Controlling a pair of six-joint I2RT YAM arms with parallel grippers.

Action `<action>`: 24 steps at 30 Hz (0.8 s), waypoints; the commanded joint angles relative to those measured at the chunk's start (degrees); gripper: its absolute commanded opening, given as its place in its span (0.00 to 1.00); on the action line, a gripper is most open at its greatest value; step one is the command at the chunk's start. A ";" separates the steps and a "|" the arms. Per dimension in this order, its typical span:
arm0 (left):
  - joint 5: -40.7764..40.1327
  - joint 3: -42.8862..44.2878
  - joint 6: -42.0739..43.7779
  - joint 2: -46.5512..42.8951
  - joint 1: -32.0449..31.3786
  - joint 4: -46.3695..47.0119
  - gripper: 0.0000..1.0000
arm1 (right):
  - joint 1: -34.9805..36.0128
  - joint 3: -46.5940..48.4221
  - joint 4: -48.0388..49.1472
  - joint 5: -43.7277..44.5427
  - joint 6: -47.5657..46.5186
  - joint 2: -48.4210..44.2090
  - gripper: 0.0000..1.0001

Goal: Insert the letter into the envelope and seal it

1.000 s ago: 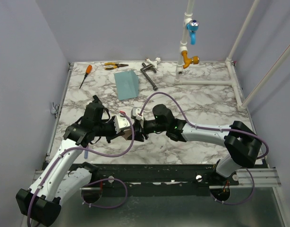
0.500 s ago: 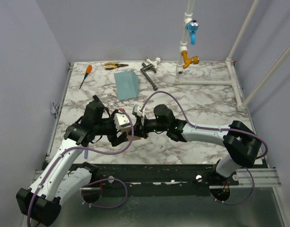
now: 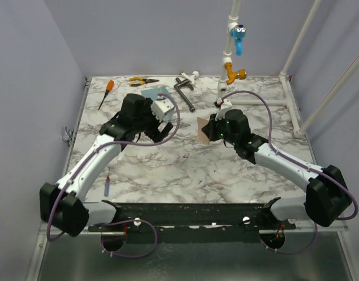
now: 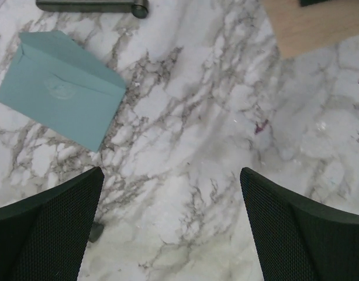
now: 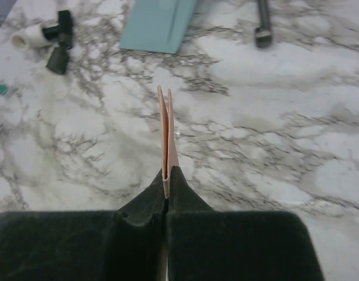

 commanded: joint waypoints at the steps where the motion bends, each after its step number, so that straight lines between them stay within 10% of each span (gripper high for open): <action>1: -13.60 12.29 -6.45 16.66 -2.02 5.02 0.99 | -2.63 -0.60 -10.14 9.41 2.04 -2.83 0.01; 13: -33.58 50.75 -27.21 53.27 -2.72 3.00 0.99 | -2.93 5.07 -18.63 14.44 -6.37 -5.05 0.01; 24: -37.89 60.27 -29.48 65.46 -2.37 -3.27 0.98 | -3.10 4.80 -17.50 14.13 -10.14 -6.02 0.01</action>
